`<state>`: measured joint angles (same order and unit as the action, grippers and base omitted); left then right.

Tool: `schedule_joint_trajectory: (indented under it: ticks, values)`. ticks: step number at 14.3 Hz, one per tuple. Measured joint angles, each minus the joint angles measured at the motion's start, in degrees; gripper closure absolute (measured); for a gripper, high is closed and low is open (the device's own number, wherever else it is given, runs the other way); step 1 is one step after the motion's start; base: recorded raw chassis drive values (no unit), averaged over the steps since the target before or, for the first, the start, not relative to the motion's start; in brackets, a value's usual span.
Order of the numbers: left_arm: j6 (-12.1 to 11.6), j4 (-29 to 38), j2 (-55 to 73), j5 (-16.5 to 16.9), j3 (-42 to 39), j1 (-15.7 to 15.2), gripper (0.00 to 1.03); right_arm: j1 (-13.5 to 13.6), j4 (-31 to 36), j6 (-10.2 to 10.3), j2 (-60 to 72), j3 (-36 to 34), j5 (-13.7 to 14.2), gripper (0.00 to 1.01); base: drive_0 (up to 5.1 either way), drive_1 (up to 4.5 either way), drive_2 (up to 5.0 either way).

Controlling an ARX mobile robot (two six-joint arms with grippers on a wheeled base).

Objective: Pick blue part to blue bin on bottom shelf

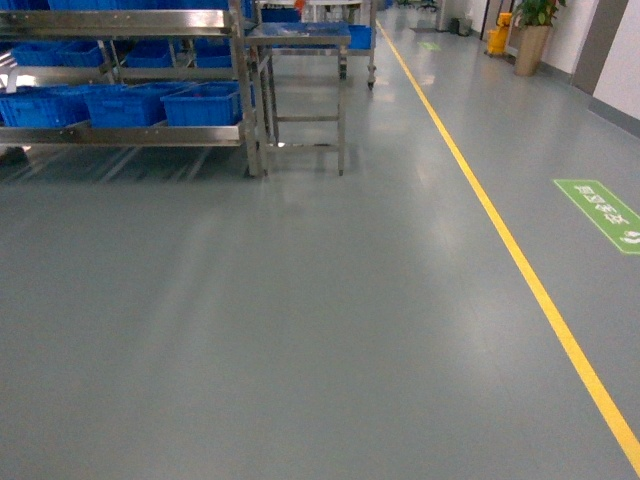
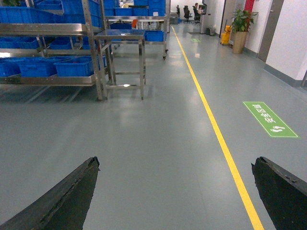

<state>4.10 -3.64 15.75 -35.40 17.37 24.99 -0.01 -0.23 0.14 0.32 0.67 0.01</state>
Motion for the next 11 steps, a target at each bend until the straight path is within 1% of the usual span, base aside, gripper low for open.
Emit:
schedule_joint_trajectory:
  ticks: [11]
  values:
    - [0.0, 0.2, 0.0, 0.0, 0.0, 0.0, 0.6, 0.0, 0.0, 0.0, 0.0, 0.0, 0.0, 0.03, 0.0, 4.03, -4.1]
